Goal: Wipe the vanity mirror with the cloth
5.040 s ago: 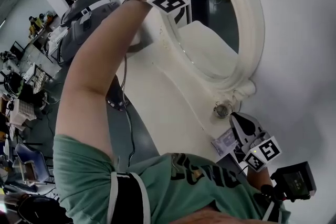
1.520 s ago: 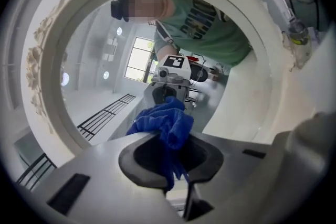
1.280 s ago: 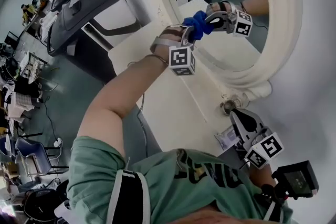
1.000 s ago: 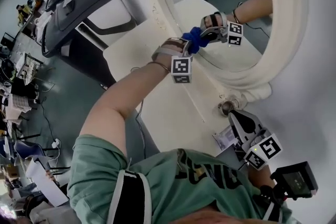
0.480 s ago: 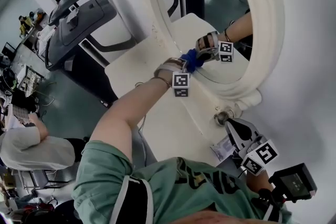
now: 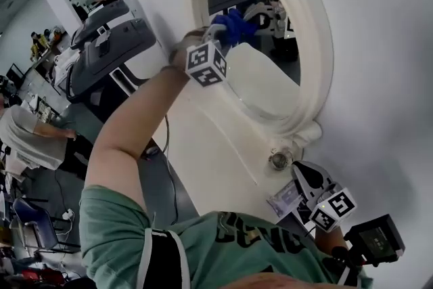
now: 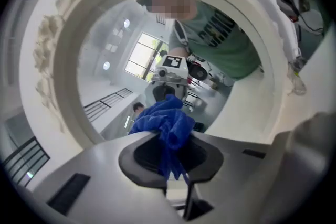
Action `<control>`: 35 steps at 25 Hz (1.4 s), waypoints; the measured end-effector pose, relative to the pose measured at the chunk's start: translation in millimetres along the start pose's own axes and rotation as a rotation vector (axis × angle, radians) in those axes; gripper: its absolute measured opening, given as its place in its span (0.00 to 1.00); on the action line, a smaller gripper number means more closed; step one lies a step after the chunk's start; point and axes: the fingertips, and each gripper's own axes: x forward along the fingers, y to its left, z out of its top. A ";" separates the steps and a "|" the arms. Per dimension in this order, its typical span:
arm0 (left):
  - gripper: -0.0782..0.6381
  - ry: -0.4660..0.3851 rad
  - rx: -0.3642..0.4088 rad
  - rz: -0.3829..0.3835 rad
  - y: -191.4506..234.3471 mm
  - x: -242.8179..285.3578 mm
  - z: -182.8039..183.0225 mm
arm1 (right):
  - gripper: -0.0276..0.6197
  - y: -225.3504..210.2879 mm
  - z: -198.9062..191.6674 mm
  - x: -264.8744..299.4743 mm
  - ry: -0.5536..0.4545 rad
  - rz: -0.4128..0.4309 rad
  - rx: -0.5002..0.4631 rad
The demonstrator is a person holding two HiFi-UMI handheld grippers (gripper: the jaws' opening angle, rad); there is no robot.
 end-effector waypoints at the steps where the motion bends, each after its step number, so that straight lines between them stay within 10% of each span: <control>1: 0.20 -0.025 0.001 0.051 33.2 -12.0 16.4 | 0.06 0.8 1.7 -0.4 -0.005 0.005 -0.002; 7: 0.20 -0.147 0.037 0.227 145.4 -65.0 101.1 | 0.06 -0.4 4.8 -0.8 -0.038 0.017 -0.011; 18: 0.20 -0.095 0.180 0.298 141.5 -59.1 110.5 | 0.06 0.4 0.1 0.2 -0.050 0.031 0.001; 35: 0.20 -0.010 0.151 -0.013 -125.3 3.3 13.4 | 0.06 10.4 -14.7 4.7 0.060 0.036 0.028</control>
